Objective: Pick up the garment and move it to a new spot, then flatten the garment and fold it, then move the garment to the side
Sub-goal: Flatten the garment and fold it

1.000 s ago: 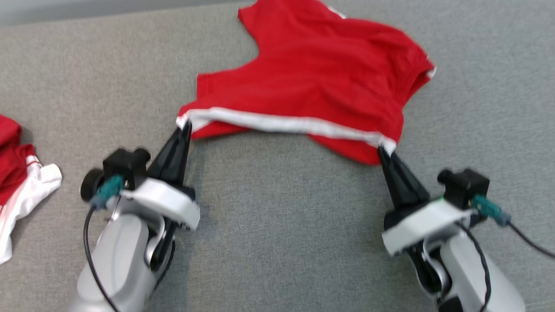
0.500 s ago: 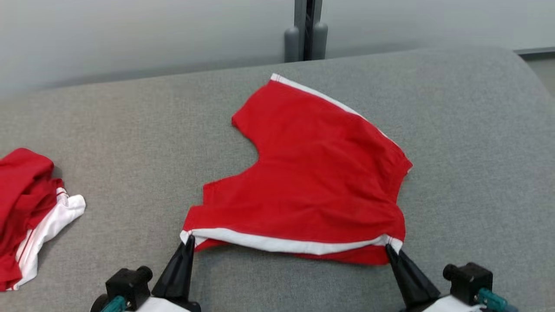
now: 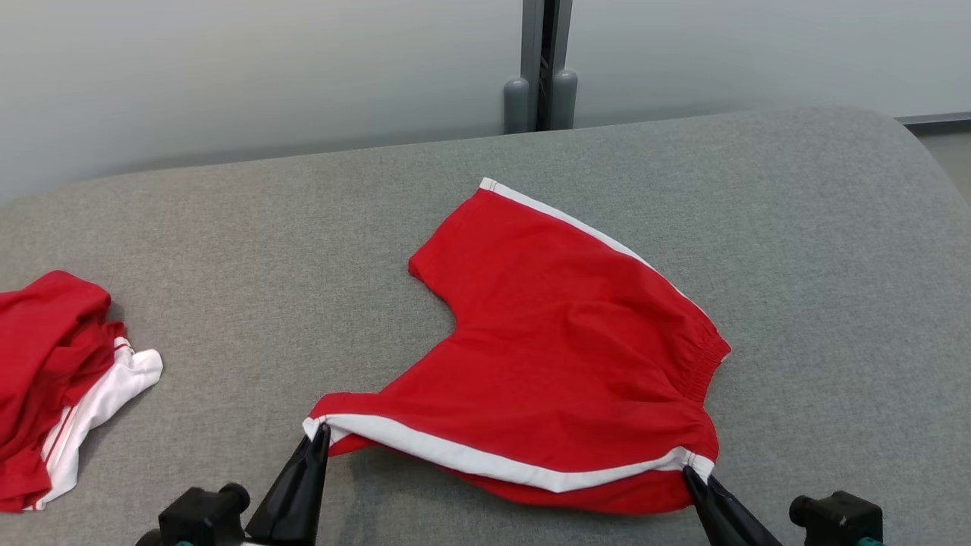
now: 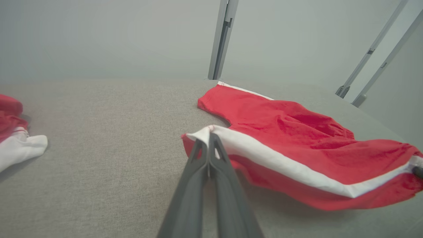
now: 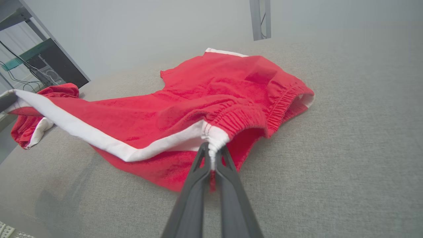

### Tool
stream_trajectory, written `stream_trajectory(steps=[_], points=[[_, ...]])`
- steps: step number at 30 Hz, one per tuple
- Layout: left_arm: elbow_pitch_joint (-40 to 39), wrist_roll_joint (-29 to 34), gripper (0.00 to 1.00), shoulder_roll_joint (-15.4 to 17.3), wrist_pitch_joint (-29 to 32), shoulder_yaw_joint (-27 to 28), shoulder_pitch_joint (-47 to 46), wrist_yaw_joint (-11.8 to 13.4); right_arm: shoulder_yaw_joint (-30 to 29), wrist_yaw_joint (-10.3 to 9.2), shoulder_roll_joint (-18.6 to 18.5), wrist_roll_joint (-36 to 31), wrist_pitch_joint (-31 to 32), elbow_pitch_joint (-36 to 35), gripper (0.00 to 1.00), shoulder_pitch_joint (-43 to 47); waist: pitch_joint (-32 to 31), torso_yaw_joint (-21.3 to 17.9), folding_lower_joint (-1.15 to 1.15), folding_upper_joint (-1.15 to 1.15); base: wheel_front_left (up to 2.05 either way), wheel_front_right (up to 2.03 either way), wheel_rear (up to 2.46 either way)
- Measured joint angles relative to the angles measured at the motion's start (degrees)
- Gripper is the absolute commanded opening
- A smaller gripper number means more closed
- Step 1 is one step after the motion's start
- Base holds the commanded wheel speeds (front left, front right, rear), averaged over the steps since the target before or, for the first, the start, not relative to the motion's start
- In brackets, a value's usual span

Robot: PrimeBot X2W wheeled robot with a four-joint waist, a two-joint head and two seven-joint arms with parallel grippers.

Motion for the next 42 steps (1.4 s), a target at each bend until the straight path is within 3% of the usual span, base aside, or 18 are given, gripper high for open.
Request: stream_trajectory(steps=[7,15,27,42], points=[[-0.5,0.2,0.0,2.7,2.1,0.5,-8.1,-2.6,-1.0,0.0,0.6,5.7,4.2,-2.3,0.0,-6.5,2.7,-1.4,0.0,0.0,0.0,0.0,0.0],[4.8,0.7,0.0,4.1,3.8,-0.1,-25.4,-6.9,-4.0,0.0,0.5,7.4,3.9,-0.8,0.0,-17.4,9.0,-3.0,0.0,0.0,0.0,0.0,0.0],[26.1,0.5,0.0,2.4,2.8,-4.2,-49.9,-11.2,-3.4,0.0,1.8,1.0,-2.0,9.1,0.0,-28.9,18.2,-7.7,0.0,0.0,0.0,0.0,0.0],[52.4,1.2,0.0,0.2,-5.5,-9.9,-68.6,-12.1,1.1,0.0,2.1,4.3,-12.5,20.1,0.0,-36.8,24.4,-13.8,0.0,0.0,0.0,0.0,0.0]])
